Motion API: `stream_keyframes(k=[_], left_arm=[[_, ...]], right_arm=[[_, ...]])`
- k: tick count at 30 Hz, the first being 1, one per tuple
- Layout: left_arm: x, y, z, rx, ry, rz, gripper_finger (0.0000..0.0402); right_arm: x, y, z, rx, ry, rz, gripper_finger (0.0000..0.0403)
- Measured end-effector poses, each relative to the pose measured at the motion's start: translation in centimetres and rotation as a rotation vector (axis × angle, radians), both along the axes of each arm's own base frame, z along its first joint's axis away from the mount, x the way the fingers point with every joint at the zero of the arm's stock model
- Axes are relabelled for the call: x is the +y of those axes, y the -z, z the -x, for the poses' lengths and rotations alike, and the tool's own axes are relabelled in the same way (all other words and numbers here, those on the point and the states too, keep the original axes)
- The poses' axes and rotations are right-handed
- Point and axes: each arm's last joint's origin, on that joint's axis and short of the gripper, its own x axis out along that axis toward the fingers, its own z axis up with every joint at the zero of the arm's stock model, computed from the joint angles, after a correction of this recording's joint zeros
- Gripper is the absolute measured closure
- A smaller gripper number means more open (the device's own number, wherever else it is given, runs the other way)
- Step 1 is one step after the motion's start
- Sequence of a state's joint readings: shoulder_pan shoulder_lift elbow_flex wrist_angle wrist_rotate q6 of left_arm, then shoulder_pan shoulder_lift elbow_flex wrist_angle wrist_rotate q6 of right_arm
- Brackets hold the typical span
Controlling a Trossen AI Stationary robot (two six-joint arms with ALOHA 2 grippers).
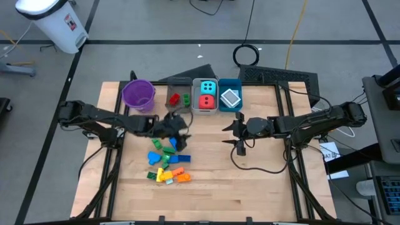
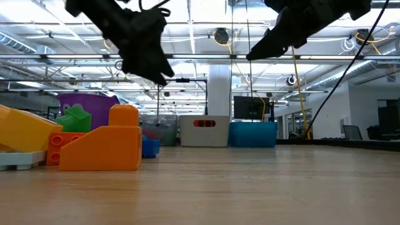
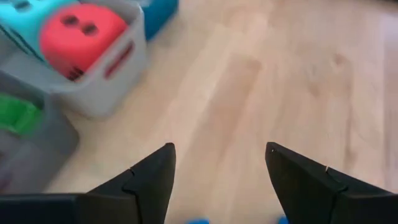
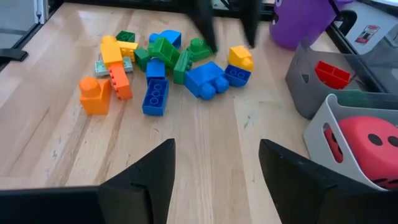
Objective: Pick & Place Toys
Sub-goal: Put the yellow game piece into the black bin
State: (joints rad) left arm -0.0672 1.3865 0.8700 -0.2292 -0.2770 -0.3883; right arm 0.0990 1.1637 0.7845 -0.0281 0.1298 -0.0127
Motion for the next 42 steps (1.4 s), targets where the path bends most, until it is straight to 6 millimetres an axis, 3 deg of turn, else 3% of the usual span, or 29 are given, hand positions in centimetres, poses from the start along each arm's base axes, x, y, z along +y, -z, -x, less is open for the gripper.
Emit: stream_keyframes(k=[6, 11, 14, 23, 33, 37, 42], left_arm=[[-1.2, 1.5, 2.1, 0.205, -0.148, 0.005, 0.0141], [0.1, 2.4, 4.4, 0.375, -0.416, -0.054, 0.0163], [0.9, 3.0, 5.0, 0.411, -0.474, -0.06, 0.0181], [3.7, 6.1, 6.0, 0.485, -0.391, 0.026, 0.0201], [6.1, 6.3, 6.3, 0.538, -0.287, 0.153, 0.0142], [6.1, 6.4, 6.7, 0.575, -0.242, 0.219, 0.0118], [6.0, 6.4, 6.8, 0.595, -0.224, 0.177, 0.0104]], right_arm=[[0.0, 0.0, 0.0, -0.001, 0.0, 0.0, 0.02], [0.0, 0.0, 0.0, -0.001, 0.0, 0.0, 0.0201], [0.0, 0.0, 0.0, -0.001, 0.0, 0.0, 0.02], [0.0, 1.0, 0.2, -0.023, -0.002, 0.0, 0.02], [0.0, 1.2, 0.1, -0.086, -0.01, 0.007, 0.0199], [0.0, 1.2, 0.1, -0.086, -0.011, 0.007, 0.02], [0.0, 1.2, 0.1, -0.086, -0.011, 0.007, 0.02]])
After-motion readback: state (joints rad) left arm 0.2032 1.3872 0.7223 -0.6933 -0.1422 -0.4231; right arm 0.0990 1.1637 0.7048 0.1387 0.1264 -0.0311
